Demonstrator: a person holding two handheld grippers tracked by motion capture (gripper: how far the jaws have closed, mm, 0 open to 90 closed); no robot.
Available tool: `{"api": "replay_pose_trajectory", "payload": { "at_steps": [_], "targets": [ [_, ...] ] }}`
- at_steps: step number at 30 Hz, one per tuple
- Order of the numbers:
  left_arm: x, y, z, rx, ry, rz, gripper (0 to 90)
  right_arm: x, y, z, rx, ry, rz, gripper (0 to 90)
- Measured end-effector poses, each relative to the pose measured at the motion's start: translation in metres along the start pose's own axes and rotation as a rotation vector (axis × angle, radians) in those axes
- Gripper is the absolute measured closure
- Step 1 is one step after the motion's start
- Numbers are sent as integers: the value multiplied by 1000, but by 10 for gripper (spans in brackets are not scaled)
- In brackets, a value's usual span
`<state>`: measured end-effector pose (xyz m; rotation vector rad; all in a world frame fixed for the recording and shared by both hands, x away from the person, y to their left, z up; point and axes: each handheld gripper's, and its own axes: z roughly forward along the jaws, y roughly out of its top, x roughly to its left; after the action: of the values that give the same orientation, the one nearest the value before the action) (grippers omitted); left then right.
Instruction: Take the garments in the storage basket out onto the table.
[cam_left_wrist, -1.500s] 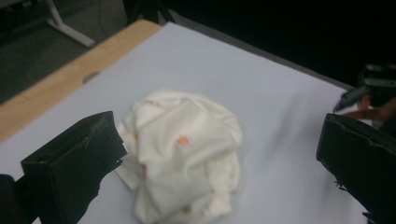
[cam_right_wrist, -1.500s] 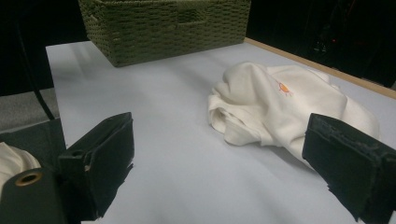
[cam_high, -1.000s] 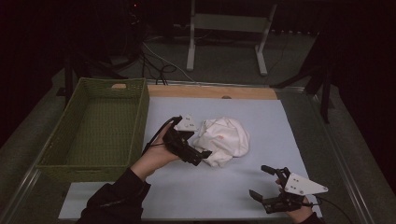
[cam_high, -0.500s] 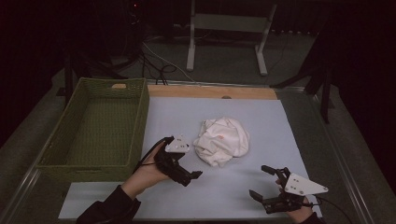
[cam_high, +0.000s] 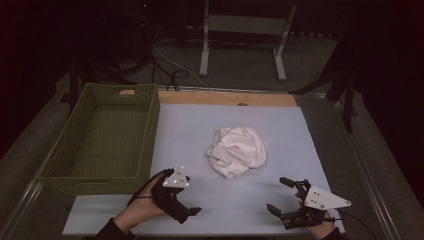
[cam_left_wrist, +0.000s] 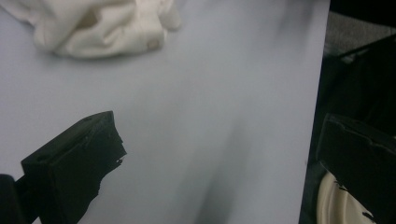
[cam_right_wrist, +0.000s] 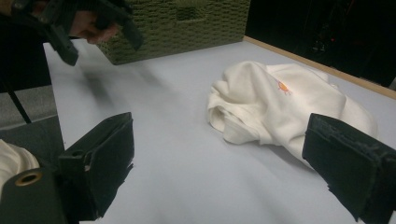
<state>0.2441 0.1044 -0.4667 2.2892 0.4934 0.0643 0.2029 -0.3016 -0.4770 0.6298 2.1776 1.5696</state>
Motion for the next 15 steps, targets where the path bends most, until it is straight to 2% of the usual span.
{"api": "replay_pose_trajectory", "payload": {
  "at_steps": [5, 6, 15],
  "targets": [
    [-4, -15, -5, 19, -21, 2, 0, 1, 0, 0, 1, 4, -3, 93],
    [-5, -22, -8, 23, -37, 0, 0, 1, 0, 0, -1, 2, -2, 93],
    [-11, -48, -20, 62, -55, 15, 0, 1, 0, 1, 4, 2, -3, 93]
  ]
}}
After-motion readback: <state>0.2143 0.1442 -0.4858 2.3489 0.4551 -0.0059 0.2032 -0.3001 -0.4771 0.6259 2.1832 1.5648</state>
